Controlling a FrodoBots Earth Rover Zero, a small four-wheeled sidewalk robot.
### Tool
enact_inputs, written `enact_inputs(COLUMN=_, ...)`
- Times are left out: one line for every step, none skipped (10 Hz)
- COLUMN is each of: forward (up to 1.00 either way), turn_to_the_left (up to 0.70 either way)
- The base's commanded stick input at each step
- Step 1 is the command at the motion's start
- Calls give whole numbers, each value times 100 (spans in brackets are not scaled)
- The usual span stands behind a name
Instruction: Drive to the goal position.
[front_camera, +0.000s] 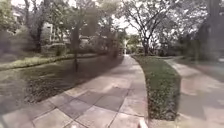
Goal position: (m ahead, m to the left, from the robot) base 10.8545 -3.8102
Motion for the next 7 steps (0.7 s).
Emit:
enact_inputs(forward=0, turn_to_the_left=0)
enact_inputs(forward=0, turn_to_the_left=0)
enact_inputs(forward=1, turn_to_the_left=0)
enact_inputs(forward=31, turn_to_the_left=0)
enact_inputs(forward=100, turn_to_the_left=0)
enact_inputs(forward=100, turn_to_the_left=0)
enact_inputs(forward=100, turn_to_the_left=0)
